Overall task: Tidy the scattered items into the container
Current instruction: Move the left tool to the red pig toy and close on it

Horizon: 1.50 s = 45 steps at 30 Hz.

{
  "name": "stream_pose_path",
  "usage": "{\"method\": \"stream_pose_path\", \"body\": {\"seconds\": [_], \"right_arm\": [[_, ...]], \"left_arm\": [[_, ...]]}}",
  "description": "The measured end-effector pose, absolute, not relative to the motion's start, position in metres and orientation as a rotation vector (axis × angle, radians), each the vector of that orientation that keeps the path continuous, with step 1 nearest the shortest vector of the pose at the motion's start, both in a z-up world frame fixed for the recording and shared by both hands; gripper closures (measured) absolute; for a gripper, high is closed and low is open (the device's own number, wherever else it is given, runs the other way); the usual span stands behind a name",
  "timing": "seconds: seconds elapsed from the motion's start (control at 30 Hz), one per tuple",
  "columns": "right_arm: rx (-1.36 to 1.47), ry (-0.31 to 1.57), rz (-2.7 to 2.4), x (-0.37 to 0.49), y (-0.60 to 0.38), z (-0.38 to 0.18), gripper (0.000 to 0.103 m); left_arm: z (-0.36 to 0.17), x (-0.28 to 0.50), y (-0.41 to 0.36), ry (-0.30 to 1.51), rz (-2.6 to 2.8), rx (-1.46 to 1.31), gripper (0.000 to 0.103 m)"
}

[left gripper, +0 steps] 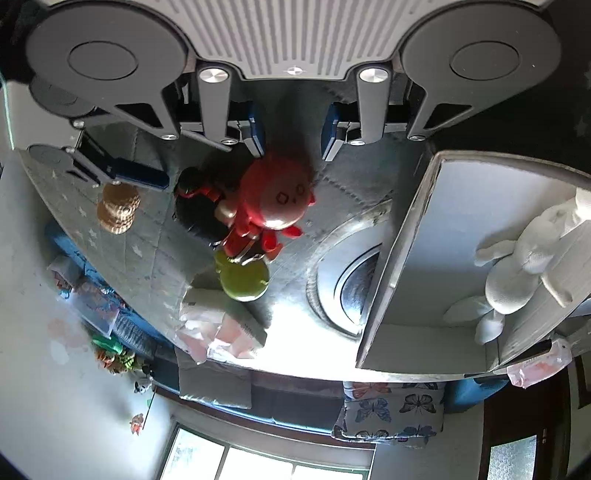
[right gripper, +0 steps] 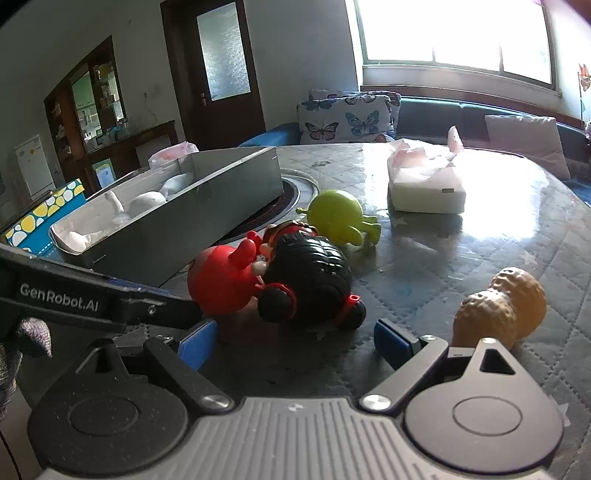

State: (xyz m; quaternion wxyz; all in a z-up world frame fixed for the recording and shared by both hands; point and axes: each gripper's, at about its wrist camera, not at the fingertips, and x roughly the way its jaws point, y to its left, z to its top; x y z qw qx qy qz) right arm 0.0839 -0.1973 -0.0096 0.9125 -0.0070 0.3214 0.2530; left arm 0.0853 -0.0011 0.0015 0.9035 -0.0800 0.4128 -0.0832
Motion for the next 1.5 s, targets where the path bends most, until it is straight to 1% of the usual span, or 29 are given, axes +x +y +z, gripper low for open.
{"method": "stream_pose_path", "body": {"seconds": [0.27, 0.63, 0.87, 0.93, 1.0, 1.07, 1.23, 1.5], "right_arm": [[-0.006, 0.664, 0.521, 0.083, -0.198, -0.01, 0.01], [-0.023, 0.667, 0.55, 0.073, -0.198, -0.005, 0.01], [-0.021, 0.663, 0.617, 0.063, -0.191, 0.003, 0.014], [-0.024, 0.667, 0.628, 0.063, -0.186, 0.002, 0.018], [-0.026, 0.673, 0.638, 0.066, -0.181, 0.0, 0.019], [-0.024, 0.676, 0.641, 0.068, -0.177, -0.002, 0.023], [0.018, 0.684, 0.666, 0.075, -0.17, -0.004, 0.029], [0.06, 0.681, 0.686, 0.085, -0.156, -0.005, 0.031]], "left_arm": [[-0.004, 0.081, 0.03, 0.87, -0.077, -0.228, 0.068], [-0.009, 0.078, 0.053, 0.857, -0.017, -0.256, 0.07], [-0.004, 0.079, 0.04, 0.864, -0.17, -0.318, 0.07], [0.0, 0.082, 0.036, 0.851, -0.193, -0.321, 0.069], [0.004, 0.087, 0.033, 0.841, -0.205, -0.314, 0.069], [0.009, 0.092, 0.031, 0.834, -0.21, -0.309, 0.069], [0.017, 0.104, 0.031, 0.818, -0.25, -0.311, 0.069], [0.021, 0.12, 0.033, 0.828, -0.291, -0.298, 0.069]]}}
